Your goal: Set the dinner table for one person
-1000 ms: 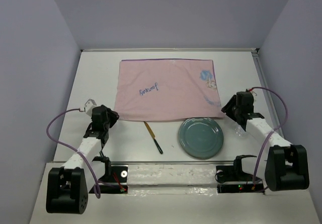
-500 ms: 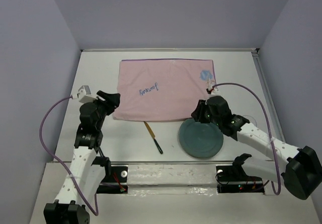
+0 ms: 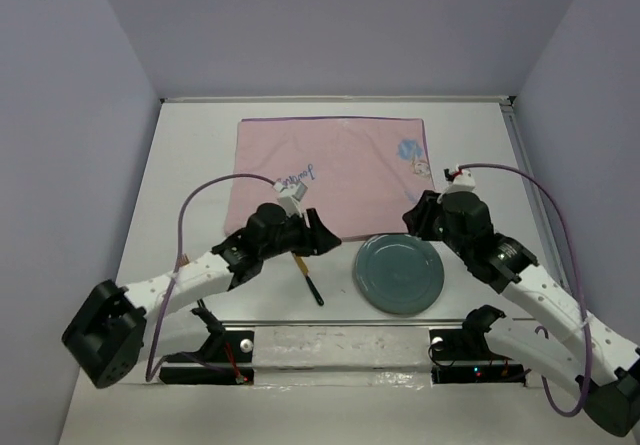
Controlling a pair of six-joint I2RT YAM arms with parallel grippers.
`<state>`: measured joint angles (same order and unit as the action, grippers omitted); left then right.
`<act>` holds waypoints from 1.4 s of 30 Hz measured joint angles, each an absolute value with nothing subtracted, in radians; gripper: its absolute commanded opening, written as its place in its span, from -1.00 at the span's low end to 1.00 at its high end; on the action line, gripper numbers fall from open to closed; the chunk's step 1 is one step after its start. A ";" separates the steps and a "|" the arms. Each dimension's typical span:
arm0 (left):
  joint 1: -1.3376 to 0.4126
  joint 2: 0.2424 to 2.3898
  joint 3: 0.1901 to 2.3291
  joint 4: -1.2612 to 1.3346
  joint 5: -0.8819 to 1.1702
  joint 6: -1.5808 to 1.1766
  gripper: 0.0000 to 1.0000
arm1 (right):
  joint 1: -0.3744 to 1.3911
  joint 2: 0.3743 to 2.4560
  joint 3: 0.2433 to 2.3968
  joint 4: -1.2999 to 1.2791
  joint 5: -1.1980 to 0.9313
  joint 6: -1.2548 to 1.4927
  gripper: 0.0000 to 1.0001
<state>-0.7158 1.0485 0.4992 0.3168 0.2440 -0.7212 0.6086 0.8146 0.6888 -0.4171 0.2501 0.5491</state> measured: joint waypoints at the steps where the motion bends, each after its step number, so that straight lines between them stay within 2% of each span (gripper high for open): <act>1: -0.756 1.110 0.499 0.326 0.252 -0.731 0.22 | 0.609 0.794 0.711 -0.419 0.245 0.545 -0.11; 8: -0.850 1.407 0.542 0.423 0.255 -0.757 0.33 | 0.609 0.732 0.781 -0.424 0.218 0.504 -0.10; 15: -0.890 1.585 0.614 0.471 0.266 -0.756 0.33 | 0.609 0.748 0.776 -0.458 0.233 0.488 -0.10; 21: -0.903 1.676 0.656 0.515 0.290 -0.756 0.24 | 0.609 0.754 0.768 -0.467 0.248 0.485 -0.10; 24: -0.905 1.710 0.664 0.558 0.308 -0.759 0.12 | 0.609 0.754 0.768 -0.466 0.255 0.486 -0.10; 28: -0.905 1.750 0.662 0.623 0.324 -0.779 -0.20 | 0.609 0.754 0.765 -0.463 0.257 0.486 -0.10; 29: -0.905 1.764 0.660 0.648 0.330 -0.788 -0.38 | 0.609 0.754 0.760 -0.463 0.257 0.486 -0.10; 31: -0.905 1.781 0.640 0.692 0.334 -0.804 -0.62 | 0.609 0.754 0.751 -0.464 0.257 0.487 -0.10; 32: -0.904 1.786 0.626 0.728 0.340 -0.820 -0.88 | 0.609 0.754 0.746 -0.463 0.257 0.488 -0.10; 33: -0.904 1.789 0.608 0.765 0.341 -0.842 -1.00 | 0.609 0.754 0.741 -0.463 0.257 0.490 -0.10; 42: -0.904 1.784 0.447 1.065 0.368 -1.021 -1.00 | 0.609 0.742 0.720 -0.461 0.250 0.496 -0.07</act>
<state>-0.9043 1.7840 0.4473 1.0653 0.3676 -1.0210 0.6086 0.7422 0.7204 -0.4610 0.2497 0.4961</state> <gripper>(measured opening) 0.084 0.450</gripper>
